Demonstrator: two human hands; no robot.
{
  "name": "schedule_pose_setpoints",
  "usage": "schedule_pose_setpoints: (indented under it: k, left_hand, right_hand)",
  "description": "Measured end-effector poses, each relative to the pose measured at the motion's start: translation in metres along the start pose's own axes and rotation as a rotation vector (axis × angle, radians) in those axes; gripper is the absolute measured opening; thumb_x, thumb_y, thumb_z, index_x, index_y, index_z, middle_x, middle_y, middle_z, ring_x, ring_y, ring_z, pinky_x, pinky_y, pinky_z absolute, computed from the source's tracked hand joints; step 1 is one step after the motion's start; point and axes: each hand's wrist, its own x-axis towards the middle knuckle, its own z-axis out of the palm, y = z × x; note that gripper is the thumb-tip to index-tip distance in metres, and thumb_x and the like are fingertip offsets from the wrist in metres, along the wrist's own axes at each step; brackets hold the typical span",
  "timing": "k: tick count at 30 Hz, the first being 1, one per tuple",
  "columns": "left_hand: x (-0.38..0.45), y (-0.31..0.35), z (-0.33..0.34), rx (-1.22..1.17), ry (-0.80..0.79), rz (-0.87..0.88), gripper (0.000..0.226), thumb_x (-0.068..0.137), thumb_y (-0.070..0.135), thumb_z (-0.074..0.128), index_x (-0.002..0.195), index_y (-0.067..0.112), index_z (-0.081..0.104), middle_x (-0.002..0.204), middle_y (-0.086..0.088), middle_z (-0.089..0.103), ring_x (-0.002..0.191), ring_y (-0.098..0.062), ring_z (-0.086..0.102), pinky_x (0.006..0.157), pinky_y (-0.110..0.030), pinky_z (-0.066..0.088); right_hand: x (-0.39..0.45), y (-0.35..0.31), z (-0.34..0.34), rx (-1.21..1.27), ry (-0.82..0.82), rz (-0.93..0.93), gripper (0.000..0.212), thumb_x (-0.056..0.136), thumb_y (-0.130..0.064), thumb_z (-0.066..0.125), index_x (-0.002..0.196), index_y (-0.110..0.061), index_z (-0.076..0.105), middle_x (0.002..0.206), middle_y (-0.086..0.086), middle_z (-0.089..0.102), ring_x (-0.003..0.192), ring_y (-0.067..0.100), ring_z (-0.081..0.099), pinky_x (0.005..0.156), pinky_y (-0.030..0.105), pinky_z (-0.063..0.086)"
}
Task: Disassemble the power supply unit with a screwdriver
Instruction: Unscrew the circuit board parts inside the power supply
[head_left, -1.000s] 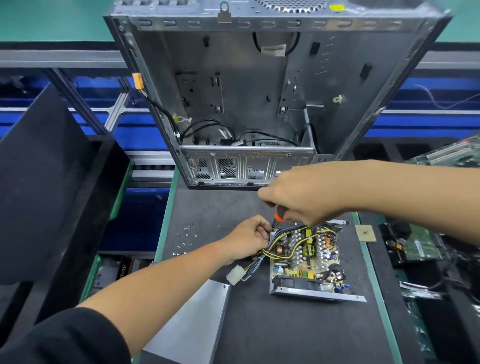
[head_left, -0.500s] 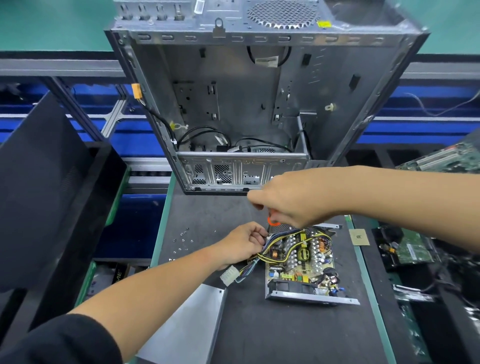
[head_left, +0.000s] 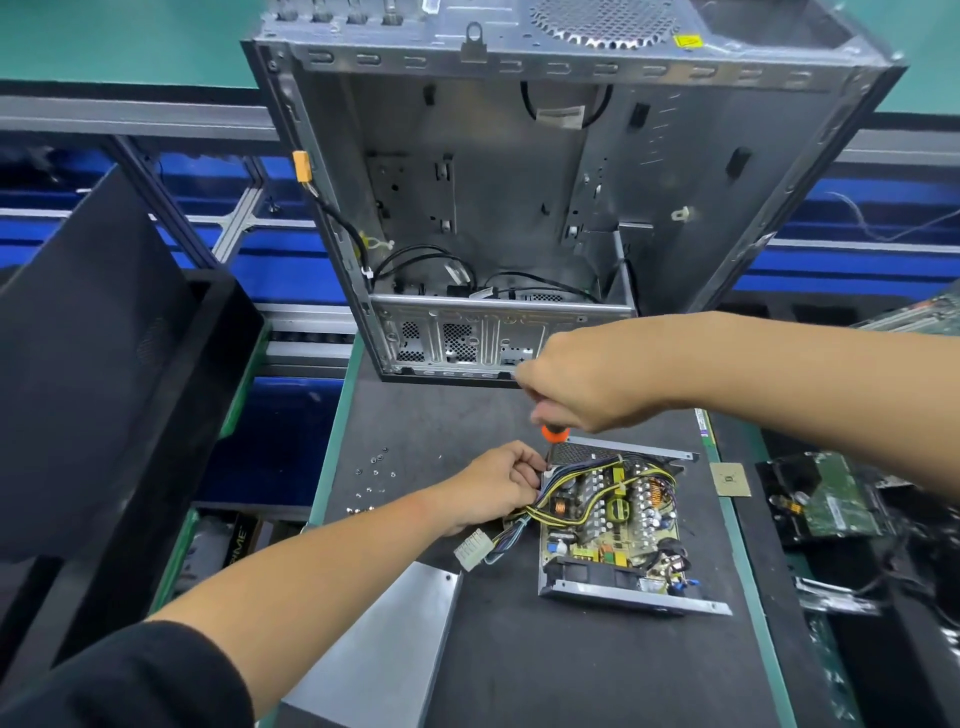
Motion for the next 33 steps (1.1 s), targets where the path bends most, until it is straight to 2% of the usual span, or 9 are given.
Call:
schedule_pose_setpoints:
  k: [2, 6, 11, 15, 19, 23, 26, 28, 33]
  left_hand:
    - [-0.001, 0.000, 0.001, 0.010, 0.006, 0.007, 0.031, 0.083, -0.007, 0.053, 0.096, 0.021, 0.051, 0.080, 0.003, 0.052, 0.062, -0.005, 0.047, 0.065, -0.019, 0.041]
    - [0.000, 0.000, 0.001, 0.020, 0.016, 0.007, 0.031, 0.082, -0.005, 0.055, 0.098, 0.022, 0.052, 0.082, 0.003, 0.052, 0.064, -0.004, 0.047, 0.064, -0.019, 0.041]
    - [0.001, -0.002, 0.001, 0.027, 0.016, 0.012, 0.033, 0.081, -0.005, 0.053, 0.109, 0.013, 0.054, 0.086, 0.001, 0.053, 0.067, -0.007, 0.047, 0.068, -0.022, 0.042]
    - [0.004, -0.004, 0.000, 0.009, 0.022, 0.008, 0.030, 0.081, -0.005, 0.054, 0.100, 0.019, 0.054, 0.084, 0.004, 0.053, 0.064, -0.004, 0.047, 0.066, -0.019, 0.042]
    - [0.004, -0.004, 0.001, 0.006, 0.026, 0.014, 0.029, 0.082, -0.005, 0.054, 0.097, 0.020, 0.053, 0.083, 0.004, 0.052, 0.064, -0.003, 0.047, 0.066, -0.016, 0.042]
    - [0.004, -0.003, 0.001, 0.002, 0.027, 0.009, 0.029, 0.083, -0.004, 0.054, 0.096, 0.021, 0.053, 0.082, 0.005, 0.052, 0.061, -0.002, 0.046, 0.062, -0.014, 0.041]
    - [0.003, -0.002, 0.001, 0.044, 0.032, 0.022, 0.028, 0.082, -0.002, 0.055, 0.093, 0.024, 0.053, 0.086, 0.006, 0.054, 0.066, -0.003, 0.050, 0.062, -0.013, 0.044]
    - [0.003, -0.002, 0.001, 0.048, 0.028, 0.022, 0.027, 0.082, -0.002, 0.055, 0.095, 0.022, 0.054, 0.085, 0.006, 0.054, 0.066, -0.003, 0.049, 0.064, -0.013, 0.044]
    - [0.003, -0.003, 0.001, 0.019, 0.033, 0.011, 0.029, 0.082, -0.002, 0.055, 0.098, 0.021, 0.054, 0.085, 0.005, 0.053, 0.070, -0.005, 0.048, 0.071, -0.019, 0.043]
  right_hand:
    - [0.000, -0.003, -0.002, -0.056, -0.035, -0.099, 0.016, 0.092, -0.024, 0.059, 0.097, -0.014, 0.048, 0.100, 0.003, 0.058, 0.082, 0.022, 0.054, 0.067, 0.034, 0.044]
    - [0.001, -0.011, -0.007, -0.214, -0.083, -0.243, 0.034, 0.081, -0.018, 0.068, 0.092, -0.026, 0.037, 0.095, -0.010, 0.034, 0.088, 0.017, 0.045, 0.071, 0.033, 0.043]
    - [0.002, -0.012, -0.005, -0.098, -0.096, 0.023, 0.025, 0.100, -0.041, 0.042, 0.109, -0.018, 0.046, 0.100, 0.005, 0.054, 0.077, 0.023, 0.048, 0.068, 0.036, 0.041]
    - [0.006, -0.014, 0.003, -0.192, -0.062, 0.016, 0.017, 0.101, -0.029, 0.046, 0.106, -0.013, 0.046, 0.072, 0.000, 0.036, 0.058, 0.013, 0.038, 0.048, 0.028, 0.031]
    - [0.002, -0.013, -0.003, -0.132, -0.024, -0.141, 0.007, 0.090, -0.020, 0.060, 0.095, -0.022, 0.055, 0.092, -0.005, 0.055, 0.080, 0.013, 0.055, 0.064, 0.027, 0.043]
    - [0.004, -0.011, -0.003, -0.134, -0.015, -0.202, 0.015, 0.080, -0.009, 0.063, 0.085, -0.023, 0.064, 0.085, -0.012, 0.044, 0.072, 0.004, 0.044, 0.055, 0.021, 0.035]
    - [0.005, -0.006, -0.003, -0.086, -0.029, -0.113, 0.018, 0.088, -0.031, 0.062, 0.102, -0.020, 0.061, 0.096, -0.004, 0.055, 0.090, 0.020, 0.056, 0.067, 0.031, 0.044]
    - [0.004, -0.007, -0.001, -0.092, -0.053, 0.018, 0.037, 0.097, -0.053, 0.044, 0.104, -0.017, 0.051, 0.084, 0.002, 0.048, 0.077, 0.024, 0.051, 0.065, 0.034, 0.041]
    - [0.006, -0.016, 0.007, -0.214, -0.006, -0.063, 0.021, 0.101, -0.031, 0.045, 0.101, -0.011, 0.053, 0.074, 0.004, 0.046, 0.058, 0.016, 0.045, 0.049, 0.029, 0.038]
